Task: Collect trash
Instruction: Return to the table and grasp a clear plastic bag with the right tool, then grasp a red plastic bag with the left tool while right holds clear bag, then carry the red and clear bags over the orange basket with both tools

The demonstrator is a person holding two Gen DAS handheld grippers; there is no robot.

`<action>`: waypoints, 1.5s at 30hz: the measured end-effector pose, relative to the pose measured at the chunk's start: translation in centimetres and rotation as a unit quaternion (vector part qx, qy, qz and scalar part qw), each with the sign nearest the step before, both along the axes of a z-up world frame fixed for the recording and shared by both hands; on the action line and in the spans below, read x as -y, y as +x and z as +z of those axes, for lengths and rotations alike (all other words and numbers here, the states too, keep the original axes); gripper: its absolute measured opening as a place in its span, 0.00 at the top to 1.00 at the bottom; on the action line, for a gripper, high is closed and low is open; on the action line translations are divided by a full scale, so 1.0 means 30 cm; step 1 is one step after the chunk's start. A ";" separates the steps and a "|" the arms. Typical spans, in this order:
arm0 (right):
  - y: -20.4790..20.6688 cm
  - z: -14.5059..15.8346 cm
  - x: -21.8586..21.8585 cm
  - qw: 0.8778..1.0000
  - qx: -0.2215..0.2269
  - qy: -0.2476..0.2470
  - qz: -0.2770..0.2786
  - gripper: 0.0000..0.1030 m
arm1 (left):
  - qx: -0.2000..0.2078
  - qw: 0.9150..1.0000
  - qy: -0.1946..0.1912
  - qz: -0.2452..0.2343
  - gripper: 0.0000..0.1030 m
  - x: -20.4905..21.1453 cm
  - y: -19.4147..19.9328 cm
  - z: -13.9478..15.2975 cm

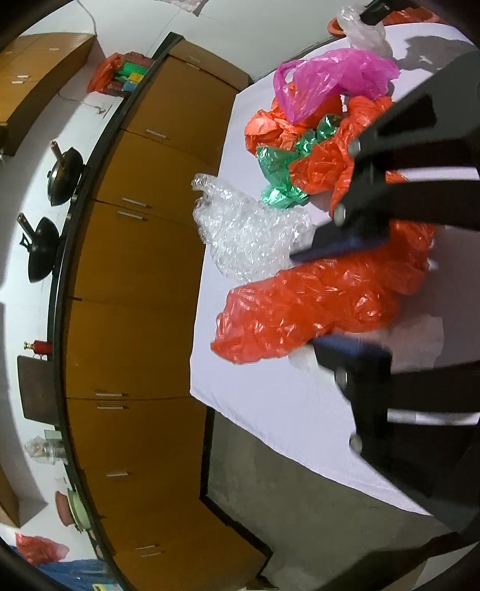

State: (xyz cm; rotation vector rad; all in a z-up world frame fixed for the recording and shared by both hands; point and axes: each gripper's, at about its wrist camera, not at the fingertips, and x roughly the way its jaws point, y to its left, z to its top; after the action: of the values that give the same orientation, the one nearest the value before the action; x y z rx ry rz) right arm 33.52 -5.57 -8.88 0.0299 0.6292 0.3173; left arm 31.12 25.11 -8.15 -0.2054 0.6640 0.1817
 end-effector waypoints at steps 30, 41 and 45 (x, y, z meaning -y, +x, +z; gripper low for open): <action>-0.255 0.194 0.290 0.995 0.072 0.006 -0.074 0.95 | 0.103 0.983 -0.009 -0.151 0.88 0.454 -0.240 0.297; -0.325 0.209 0.540 0.985 0.077 -0.002 -0.154 0.95 | 0.091 0.968 -0.021 -0.232 0.88 0.725 -0.231 0.254; -0.339 0.198 0.614 0.981 0.075 0.000 -0.177 0.95 | 0.086 0.962 -0.024 -0.258 0.88 0.825 -0.226 0.244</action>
State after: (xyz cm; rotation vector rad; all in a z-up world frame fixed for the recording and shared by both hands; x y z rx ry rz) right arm 23.33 -23.99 -2.94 0.1159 0.4626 -0.0247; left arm 24.34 0.34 -0.82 -0.0881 0.5288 -0.3501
